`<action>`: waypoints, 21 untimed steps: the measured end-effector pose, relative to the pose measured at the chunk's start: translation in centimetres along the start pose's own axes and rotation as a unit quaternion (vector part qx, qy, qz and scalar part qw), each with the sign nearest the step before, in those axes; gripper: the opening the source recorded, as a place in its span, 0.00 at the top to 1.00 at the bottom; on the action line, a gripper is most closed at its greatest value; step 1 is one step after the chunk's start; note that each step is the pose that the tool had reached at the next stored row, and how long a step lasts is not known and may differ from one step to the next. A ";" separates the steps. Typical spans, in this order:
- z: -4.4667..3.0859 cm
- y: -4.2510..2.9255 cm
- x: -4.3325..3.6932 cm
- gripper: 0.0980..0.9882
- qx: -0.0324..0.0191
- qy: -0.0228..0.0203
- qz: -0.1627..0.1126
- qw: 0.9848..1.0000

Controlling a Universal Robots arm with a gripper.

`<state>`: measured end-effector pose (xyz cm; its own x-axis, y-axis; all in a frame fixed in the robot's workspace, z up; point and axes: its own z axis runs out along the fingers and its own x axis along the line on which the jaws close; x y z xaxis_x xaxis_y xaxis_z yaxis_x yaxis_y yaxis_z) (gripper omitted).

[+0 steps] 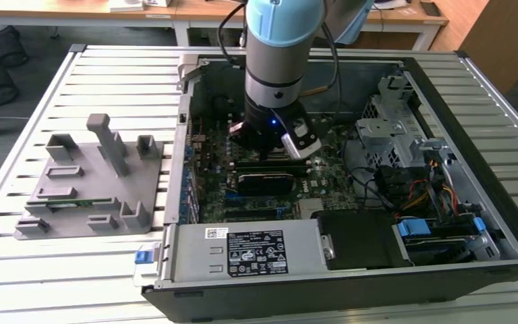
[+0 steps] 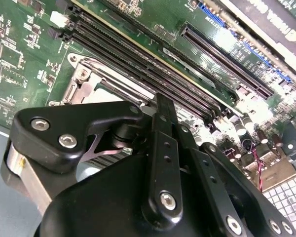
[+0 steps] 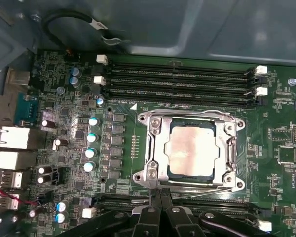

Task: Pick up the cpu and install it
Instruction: 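Install the second cpu locking lever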

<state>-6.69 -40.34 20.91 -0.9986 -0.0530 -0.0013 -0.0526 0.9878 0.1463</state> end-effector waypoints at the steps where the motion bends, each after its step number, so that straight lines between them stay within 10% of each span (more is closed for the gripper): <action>1: 0.06 -0.01 0.00 0.99 0.000 0.000 0.000 1.000; 6: 0.37 -0.06 0.05 0.99 -0.001 0.000 0.000 1.000; 21: 0.31 -1.02 0.63 0.99 -0.025 -0.001 0.000 1.000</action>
<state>-7.26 -41.34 20.45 -0.9986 -0.0528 -0.0038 -0.0525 0.9792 0.1958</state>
